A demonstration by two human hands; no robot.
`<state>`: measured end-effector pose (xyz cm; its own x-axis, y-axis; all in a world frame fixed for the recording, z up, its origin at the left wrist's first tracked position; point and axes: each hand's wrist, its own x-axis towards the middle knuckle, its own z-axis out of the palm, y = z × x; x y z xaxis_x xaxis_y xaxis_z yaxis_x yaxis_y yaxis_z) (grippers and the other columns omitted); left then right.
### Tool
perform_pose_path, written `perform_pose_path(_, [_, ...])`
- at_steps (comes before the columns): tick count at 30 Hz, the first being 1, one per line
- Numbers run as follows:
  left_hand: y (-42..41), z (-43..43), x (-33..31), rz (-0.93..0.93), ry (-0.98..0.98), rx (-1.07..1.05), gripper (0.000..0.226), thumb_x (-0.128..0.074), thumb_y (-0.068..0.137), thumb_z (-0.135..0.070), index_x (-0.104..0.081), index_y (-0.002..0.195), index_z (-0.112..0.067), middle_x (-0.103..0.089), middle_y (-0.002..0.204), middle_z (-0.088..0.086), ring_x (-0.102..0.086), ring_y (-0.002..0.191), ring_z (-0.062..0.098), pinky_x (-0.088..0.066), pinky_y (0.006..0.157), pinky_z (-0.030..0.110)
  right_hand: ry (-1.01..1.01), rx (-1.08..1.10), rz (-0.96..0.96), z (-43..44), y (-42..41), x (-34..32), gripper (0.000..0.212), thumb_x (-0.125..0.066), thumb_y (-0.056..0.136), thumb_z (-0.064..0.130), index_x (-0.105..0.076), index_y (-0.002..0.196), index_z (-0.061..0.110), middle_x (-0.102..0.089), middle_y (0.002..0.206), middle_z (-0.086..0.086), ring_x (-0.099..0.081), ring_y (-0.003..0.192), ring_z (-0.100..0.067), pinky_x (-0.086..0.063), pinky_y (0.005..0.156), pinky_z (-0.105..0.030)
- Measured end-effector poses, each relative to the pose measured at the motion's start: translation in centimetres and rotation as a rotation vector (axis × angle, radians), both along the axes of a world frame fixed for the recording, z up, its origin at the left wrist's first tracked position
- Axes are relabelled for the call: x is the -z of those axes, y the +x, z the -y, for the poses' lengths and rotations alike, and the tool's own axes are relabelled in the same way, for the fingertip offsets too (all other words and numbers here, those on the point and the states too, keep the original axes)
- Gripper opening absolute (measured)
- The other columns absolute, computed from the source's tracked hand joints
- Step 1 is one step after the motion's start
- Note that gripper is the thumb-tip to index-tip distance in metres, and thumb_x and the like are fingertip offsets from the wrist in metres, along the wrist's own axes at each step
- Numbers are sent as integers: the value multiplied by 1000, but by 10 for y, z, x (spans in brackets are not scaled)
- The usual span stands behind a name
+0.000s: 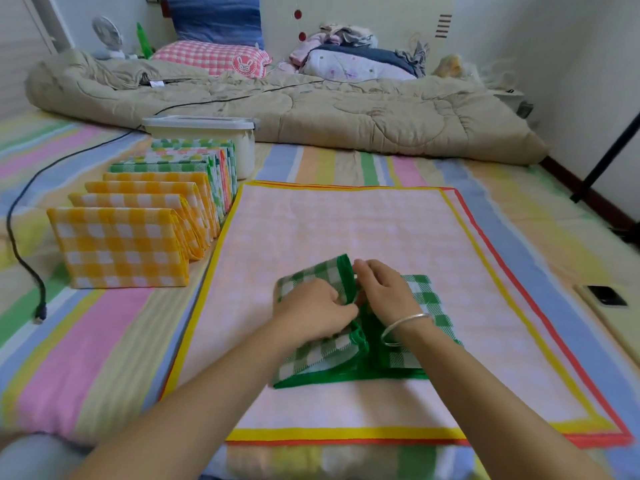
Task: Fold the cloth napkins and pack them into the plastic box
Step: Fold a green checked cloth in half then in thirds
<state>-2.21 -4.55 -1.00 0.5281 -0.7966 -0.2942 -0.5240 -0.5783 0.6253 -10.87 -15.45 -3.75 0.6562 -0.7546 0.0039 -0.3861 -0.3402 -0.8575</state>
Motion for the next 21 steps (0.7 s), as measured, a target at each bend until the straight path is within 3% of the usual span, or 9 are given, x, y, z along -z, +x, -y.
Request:
perform_pose_path(5, [-10, 4, 11, 236, 85, 45, 44, -59, 88, -55, -51, 61, -21, -55, 60, -7, -58, 65, 16, -43, 59, 29, -173, 65, -143, 5, -2, 7, 26, -69, 85, 46, -60, 99, 26, -64, 82, 10, -57, 69, -3, -44, 59, -19])
perform_pose_path(8, [-10, -9, 19, 270, -74, 22, 32, -59, 90, -53, -59, 73, -26, -63, 71, -12, -64, 80, 11, -50, 71, 29, -209, 76, -198, 6, -2, 15, 25, -74, 84, 37, -65, 99, 20, -65, 81, 9, -57, 71, -6, -42, 59, -16])
perform_pose_path(10, [-5, -22, 28, 412, -320, 12, 21, -59, 90, -51, -62, 93, -31, -65, 96, -16, -59, 102, 8, -48, 87, 28, -192, 85, -203, 7, -2, 19, 23, -74, 84, 34, -66, 101, 20, -66, 81, 10, -60, 76, -9, -49, 68, -22])
perform_pose_path(11, [-1, -28, 34, 478, -397, 40, 33, -55, 89, -56, -62, 108, -30, -62, 117, -15, -51, 118, 8, -43, 99, 28, -179, 89, -201, 7, -1, 21, 23, -74, 84, 34, -67, 101, 20, -65, 80, 11, -61, 77, -9, -51, 71, -25])
perform_pose_path(13, [9, -36, 44, 488, -360, 167, 72, -39, 84, -72, -43, 144, -32, -30, 158, -11, -15, 149, 9, -18, 122, 32, -164, 101, -199, 7, -1, 24, 23, -74, 84, 34, -67, 101, 20, -62, 77, 14, -61, 77, -10, -52, 73, -26])
perform_pose_path(15, [17, -40, 54, 468, -187, 303, 97, -28, 80, -86, -6, 159, -35, 17, 165, -11, 25, 148, 5, 7, 124, 35, -171, 106, -215, 6, -1, 25, 23, -73, 85, 35, -68, 102, 22, -60, 77, 15, -61, 77, -9, -51, 72, -25])
perform_pose_path(18, [21, -41, 64, 507, -23, 400, 107, -23, 75, -94, 23, 153, -37, 37, 158, -7, 39, 142, 8, 15, 122, 38, -199, 99, -240, 4, -1, 26, 23, -71, 87, 34, -68, 107, 24, -59, 79, 16, -59, 79, -7, -49, 72, -24])
perform_pose_path(21, [19, -39, 68, 550, 16, 419, 106, -27, 76, -93, 29, 149, -41, 39, 157, -7, 39, 143, 13, 16, 122, 39, -223, 101, -254, 2, -1, 26, 23, -69, 88, 33, -68, 110, 26, -60, 83, 16, -59, 82, -7, -52, 75, -27])
